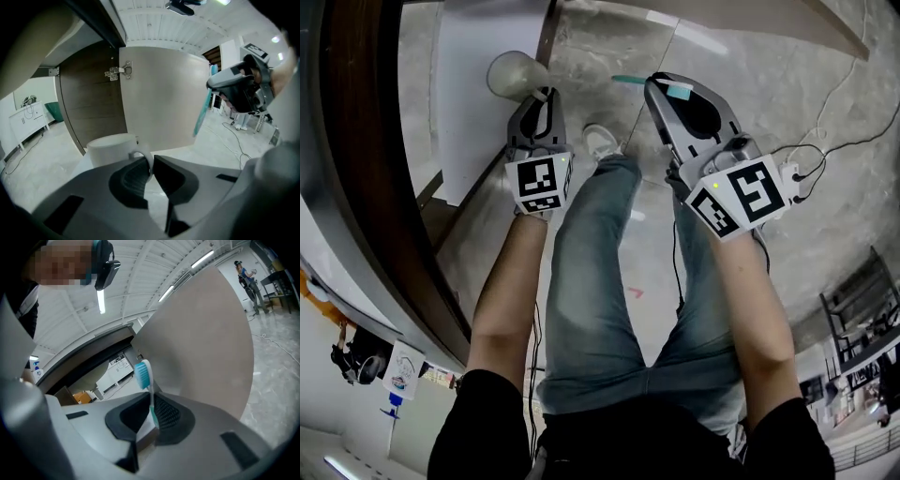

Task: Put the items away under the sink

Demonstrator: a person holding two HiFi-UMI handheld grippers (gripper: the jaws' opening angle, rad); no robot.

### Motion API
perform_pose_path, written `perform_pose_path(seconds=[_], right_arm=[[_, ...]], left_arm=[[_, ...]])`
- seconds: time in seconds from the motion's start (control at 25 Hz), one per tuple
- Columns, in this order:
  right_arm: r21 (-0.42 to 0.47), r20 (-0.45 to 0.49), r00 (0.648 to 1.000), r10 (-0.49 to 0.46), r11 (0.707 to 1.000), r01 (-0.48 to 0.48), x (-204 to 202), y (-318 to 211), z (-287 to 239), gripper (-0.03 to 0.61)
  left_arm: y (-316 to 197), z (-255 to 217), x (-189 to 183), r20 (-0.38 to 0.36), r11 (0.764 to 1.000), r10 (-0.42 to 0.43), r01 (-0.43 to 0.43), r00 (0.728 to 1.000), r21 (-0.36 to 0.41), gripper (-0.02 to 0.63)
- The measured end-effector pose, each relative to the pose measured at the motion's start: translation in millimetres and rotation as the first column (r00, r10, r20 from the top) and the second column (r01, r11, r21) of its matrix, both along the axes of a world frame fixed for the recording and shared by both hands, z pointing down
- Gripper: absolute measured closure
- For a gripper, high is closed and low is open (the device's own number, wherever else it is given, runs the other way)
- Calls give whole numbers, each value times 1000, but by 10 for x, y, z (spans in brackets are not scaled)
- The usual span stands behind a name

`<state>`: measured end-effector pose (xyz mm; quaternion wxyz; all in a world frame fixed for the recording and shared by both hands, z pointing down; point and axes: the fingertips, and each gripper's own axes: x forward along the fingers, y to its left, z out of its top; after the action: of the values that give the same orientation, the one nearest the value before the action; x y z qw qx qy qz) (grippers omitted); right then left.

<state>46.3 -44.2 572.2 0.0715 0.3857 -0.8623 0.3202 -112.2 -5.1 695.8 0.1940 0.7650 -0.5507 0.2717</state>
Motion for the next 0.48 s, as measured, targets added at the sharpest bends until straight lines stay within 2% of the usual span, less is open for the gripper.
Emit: perform_pose_path(seconds=[0.12,0.48], right_arm=[[10,-8,998,-64,998,64,-104,41,131,529],[6,-4,994,-110,994,110,-174,2,363,529]], left_arm=[[-94,238,-168,14,999,-50,50,999,2,569],[-193,824,-474,58,991,-132,134,990,-27,569]])
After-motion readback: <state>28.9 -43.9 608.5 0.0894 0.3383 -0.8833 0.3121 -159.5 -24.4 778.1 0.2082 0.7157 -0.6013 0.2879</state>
